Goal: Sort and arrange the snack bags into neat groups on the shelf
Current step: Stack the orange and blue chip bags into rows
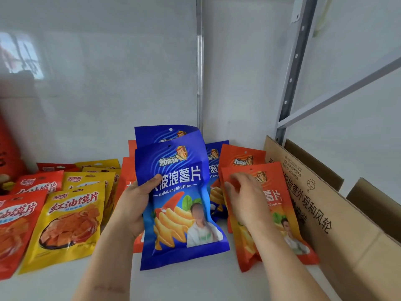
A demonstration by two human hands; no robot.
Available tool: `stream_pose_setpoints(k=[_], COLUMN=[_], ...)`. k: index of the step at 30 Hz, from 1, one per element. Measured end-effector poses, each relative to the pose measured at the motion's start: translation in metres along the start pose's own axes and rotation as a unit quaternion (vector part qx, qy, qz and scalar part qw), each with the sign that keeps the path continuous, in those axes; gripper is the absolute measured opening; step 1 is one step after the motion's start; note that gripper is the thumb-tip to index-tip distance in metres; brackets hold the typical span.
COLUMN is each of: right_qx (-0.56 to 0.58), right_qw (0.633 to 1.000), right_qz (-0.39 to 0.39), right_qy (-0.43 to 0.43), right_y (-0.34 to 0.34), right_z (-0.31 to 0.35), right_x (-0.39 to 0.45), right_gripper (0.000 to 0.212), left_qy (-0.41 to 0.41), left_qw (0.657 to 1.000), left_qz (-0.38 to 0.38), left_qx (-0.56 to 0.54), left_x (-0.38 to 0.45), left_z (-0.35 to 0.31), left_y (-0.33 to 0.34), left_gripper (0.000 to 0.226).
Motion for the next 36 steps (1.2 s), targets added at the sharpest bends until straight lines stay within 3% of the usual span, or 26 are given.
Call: stream_pose_setpoints(k=[7,12,14,19,21,26,28,31,33,36], right_qx=[0.212,0.190,0.145,-0.084,-0.112,-0.147,-0.138,-0.119,-0.109,-0.105], right_qw=[0.965,0.977,0.984,0.983,0.980,0.972,0.981,0.992,0.994,0.994], right_qz=[0.151,0.096,0.100,0.163,0.165,0.176,0.128,0.032,0.014,0.012], right_qy=[0.031,0.026,0.031,0.013,-0.005,0.045,0.049,0.033,0.024,0.020], right_y=[0.032,0.031,0.031,0.043,0.047,0.056,0.058,0.057,0.055,0.049], right_z=[0.024,0.022,0.021,0.023,0.026,0.024,0.020,0.015,0.016,0.016], right_x=[0.010,0.019,0.026,0.039,0.040,0.051,0.053,0.054,0.054,0.055], right_gripper=[0.023,0.026,0.024,0.057,0.065,0.096,0.086,0.050,0.031,0.019], left_qy=[0.010,0.009,0.013,0.013,0.012,0.013,0.011,0.012,0.013,0.015], left_qw=[1.000,0.998,0.997,0.996,0.995,0.994,0.994,0.992,0.991,0.990], left_qz=[-0.021,-0.036,-0.048,-0.067,-0.070,-0.085,-0.091,-0.102,-0.108,-0.117], left_qx=[0.010,0.041,0.053,0.061,0.064,0.061,0.058,0.067,0.078,0.079], left_x=[-0.002,-0.001,0.000,0.005,0.006,0.008,0.007,0.009,0.009,0.009], left_z=[-0.011,-0.010,-0.009,-0.010,-0.012,-0.013,-0.012,-0.013,-0.013,-0.013], left_y=[-0.017,-0.023,-0.026,-0.034,-0.038,-0.044,-0.045,-0.048,-0.050,-0.049], left_gripper=[0.034,0.031,0.030,0.036,0.038,0.037,0.032,0.030,0.029,0.028])
Point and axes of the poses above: each hand's wrist, its own x-axis towards the middle knuckle, its own y-axis out of the palm, z = x × y, the point moved 4 cm from there along x, towards the middle knuckle, and after that the axes turned 7 degrees about z, right-handed, at the moved point
